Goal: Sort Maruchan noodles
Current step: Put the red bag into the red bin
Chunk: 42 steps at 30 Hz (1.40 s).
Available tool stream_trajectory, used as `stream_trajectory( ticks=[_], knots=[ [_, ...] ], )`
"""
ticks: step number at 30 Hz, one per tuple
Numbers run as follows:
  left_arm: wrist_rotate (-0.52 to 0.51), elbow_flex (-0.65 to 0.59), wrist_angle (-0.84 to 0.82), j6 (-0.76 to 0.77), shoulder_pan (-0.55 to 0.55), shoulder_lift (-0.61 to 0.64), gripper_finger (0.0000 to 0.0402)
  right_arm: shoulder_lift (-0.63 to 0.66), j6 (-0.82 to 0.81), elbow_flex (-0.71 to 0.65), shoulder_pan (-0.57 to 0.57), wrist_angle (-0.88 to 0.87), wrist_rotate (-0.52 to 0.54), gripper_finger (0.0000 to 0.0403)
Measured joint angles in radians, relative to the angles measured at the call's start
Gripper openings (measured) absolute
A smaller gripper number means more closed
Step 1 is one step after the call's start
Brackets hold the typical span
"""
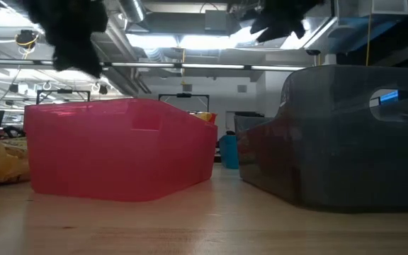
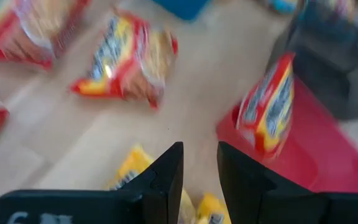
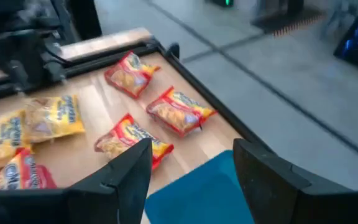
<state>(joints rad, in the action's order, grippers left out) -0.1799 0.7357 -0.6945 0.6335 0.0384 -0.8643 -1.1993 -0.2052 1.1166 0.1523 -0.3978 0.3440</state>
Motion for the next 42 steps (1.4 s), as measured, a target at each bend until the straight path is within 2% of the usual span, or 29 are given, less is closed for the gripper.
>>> stream_trajectory(
  ticks=[4, 11, 16, 23, 28, 33, 37, 42],
  knots=[
    [-0.098, -0.076, 0.059, 0.096, 0.16, 0.001, 0.0092, -0.146, -0.003, 0.125, 0.047, -0.049, -0.076, 0.0225],
    [-0.212, -0.082, 0.07, 0.166, 0.34, 0.019, 0.0092, -0.367, -0.053, 0.241, 0.08, -0.049, -0.215, 0.0225],
    [-0.232, -0.082, 0.068, 0.19, 0.376, 0.018, 0.0092, -0.491, -0.083, 0.289, 0.076, -0.046, -0.279, 0.0217],
    [-0.232, -0.082, 0.067, 0.195, 0.378, 0.018, 0.0092, -0.611, -0.055, 0.337, 0.071, -0.004, -0.407, 0.0161],
    [-0.231, -0.082, 0.068, 0.198, 0.378, 0.018, 0.0092, -0.665, -0.025, 0.348, 0.07, 0.072, -0.426, 0.0146],
    [-0.229, -0.082, 0.071, 0.203, 0.378, 0.018, 0.0092, -0.706, -0.007, 0.348, 0.073, 0.136, -0.451, 0.0174],
    [-0.228, -0.082, 0.079, 0.205, 0.378, 0.018, 0.0092, -0.751, -0.007, 0.348, 0.07, 0.139, -0.501, 0.0223],
    [-0.227, -0.082, 0.084, 0.208, 0.378, 0.018, 0.0092, -0.8, -0.001, 0.348, 0.07, 0.162, -0.506, 0.0286]
  ],
)
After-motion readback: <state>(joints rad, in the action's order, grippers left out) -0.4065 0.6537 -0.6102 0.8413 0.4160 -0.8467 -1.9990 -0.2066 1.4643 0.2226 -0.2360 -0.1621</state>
